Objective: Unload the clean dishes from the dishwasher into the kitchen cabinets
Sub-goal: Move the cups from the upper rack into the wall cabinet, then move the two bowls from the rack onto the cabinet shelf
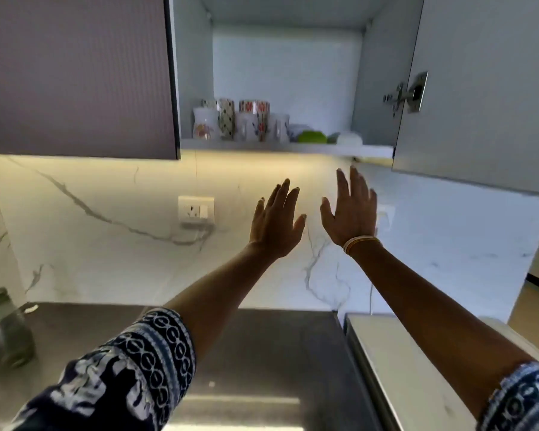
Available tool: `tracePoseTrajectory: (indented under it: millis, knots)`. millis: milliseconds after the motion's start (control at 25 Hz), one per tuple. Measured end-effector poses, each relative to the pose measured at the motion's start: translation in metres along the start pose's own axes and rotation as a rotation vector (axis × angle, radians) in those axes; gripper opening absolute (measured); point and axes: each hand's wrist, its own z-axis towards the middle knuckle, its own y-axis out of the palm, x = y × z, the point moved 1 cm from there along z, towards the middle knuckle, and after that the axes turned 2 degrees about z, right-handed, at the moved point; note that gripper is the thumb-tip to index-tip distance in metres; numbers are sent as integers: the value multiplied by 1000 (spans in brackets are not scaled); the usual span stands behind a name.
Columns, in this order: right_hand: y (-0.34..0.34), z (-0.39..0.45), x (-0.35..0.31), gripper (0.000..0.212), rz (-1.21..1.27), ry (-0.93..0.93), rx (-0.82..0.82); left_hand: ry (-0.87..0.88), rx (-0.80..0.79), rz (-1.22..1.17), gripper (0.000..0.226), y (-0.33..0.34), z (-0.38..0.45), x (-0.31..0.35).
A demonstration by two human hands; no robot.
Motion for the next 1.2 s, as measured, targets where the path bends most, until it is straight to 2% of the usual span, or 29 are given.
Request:
tracePoseTrajectory:
  millis: [120,200,440,560,680,760,920,1040,1200]
  knots:
    - [19,-88,-4,67,61,123,-261,-92,-311,-18,59,25,-78,3]
    - [24,-153,-2,66,85,228,-409,-115,-464,-48,59,37,-132,9]
    - [-12,-369,-1,61,1,436,-696,47,-763,-39,57,57,-318,53]
    - [-41,-439,0,54,-16,452,-681,90,-792,-68,55,62,-384,75]
    - [-71,-502,12,46,-33,359,-597,183,-844,-88,54,66,-441,109]
    - [-89,-536,23,42,-44,310,-600,271,-848,-86,53,67,-471,131]
    - [-128,-587,58,32,-46,375,-730,378,-849,-160,48,66,-506,182]
    - [-169,-620,111,37,-64,465,-874,443,-854,-255,42,69,-524,245]
    - [-219,-642,184,46,-141,590,-1033,334,-901,-324,37,85,-534,337]
